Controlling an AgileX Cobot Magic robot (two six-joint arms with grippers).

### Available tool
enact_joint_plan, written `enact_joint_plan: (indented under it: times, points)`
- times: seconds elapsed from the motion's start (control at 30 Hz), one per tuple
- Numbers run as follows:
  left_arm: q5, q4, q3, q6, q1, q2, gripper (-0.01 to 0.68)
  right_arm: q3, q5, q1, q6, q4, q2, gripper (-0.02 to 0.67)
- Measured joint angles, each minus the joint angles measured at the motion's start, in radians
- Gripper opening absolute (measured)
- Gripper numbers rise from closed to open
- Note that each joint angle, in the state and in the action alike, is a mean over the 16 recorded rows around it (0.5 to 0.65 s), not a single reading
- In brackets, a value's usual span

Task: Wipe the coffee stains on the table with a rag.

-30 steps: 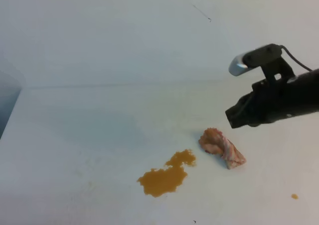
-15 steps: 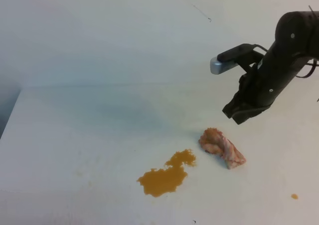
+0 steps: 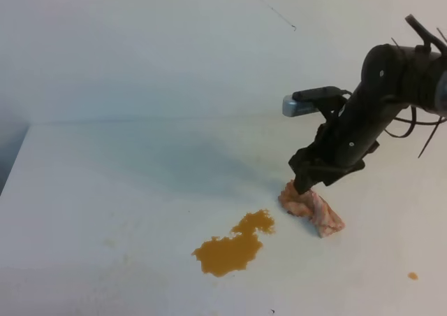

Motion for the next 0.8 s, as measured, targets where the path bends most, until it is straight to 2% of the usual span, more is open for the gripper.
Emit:
enact_joint_plan:
  times: [0.07, 0.13, 0.43, 0.57, 0.8]
  points:
    - [0.000, 0.000, 0.000, 0.000, 0.000, 0.000, -0.004, 0.000, -0.002, 0.001, 0.016, 0.006, 0.017, 0.369]
    - [0.000, 0.000, 0.000, 0.000, 0.000, 0.002, -0.004, -0.001, 0.001, 0.002, 0.034, 0.012, 0.034, 0.347]
    - [-0.001, 0.000, 0.002, 0.000, 0.000, 0.000, -0.004, -0.005, 0.031, 0.006, 0.092, 0.074, 0.090, 0.130]
    - [-0.001, 0.000, 0.002, 0.000, 0.000, -0.002, -0.004, -0.008, 0.044, 0.012, 0.077, 0.136, 0.097, 0.058]
    - [-0.004, 0.000, 0.002, 0.000, 0.000, -0.004, -0.004, -0.031, 0.061, 0.063, -0.001, 0.252, 0.081, 0.032]
